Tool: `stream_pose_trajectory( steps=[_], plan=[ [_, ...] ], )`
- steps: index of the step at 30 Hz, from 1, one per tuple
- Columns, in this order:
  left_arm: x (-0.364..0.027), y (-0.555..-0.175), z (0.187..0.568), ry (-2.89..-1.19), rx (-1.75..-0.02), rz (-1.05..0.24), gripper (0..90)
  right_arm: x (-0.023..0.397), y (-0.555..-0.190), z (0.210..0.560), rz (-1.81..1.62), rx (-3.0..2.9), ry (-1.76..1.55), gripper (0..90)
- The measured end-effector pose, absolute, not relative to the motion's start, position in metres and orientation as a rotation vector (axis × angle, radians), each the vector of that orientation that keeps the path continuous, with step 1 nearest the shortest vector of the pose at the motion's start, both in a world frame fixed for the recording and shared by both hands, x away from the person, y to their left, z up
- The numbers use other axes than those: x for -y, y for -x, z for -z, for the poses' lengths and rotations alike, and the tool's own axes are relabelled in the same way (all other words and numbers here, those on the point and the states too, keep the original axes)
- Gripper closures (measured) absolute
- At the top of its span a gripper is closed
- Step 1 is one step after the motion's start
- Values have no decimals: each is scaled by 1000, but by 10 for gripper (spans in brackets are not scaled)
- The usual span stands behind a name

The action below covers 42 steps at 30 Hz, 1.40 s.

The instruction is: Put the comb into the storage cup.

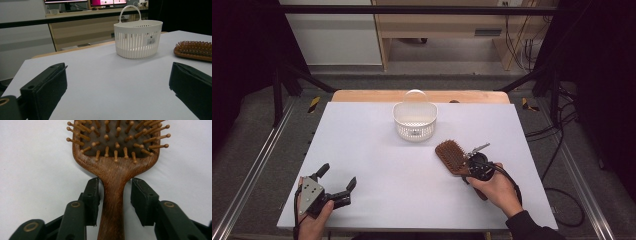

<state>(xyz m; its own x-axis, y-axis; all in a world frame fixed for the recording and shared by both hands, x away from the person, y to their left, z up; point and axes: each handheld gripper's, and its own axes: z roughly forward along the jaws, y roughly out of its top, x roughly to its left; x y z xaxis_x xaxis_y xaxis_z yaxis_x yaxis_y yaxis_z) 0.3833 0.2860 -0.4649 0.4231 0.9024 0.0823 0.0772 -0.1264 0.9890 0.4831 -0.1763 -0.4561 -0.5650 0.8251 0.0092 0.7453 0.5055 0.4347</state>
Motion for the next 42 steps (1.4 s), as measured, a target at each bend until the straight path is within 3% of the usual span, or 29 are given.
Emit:
stream_pose_trajectory(
  steps=[13,23,42],
  plan=[
    [-285,-385,466,-1539,-901,-902,17,175,-490,454,-536,-2610,-1312,726],
    [-289,-385,464,-1522,-913,-906,17,177,-486,454,-567,-2593,-1242,732],
    [-284,-382,465,-1533,-911,-866,16,190,-459,451,-1023,-2371,-1137,732]
  ],
)
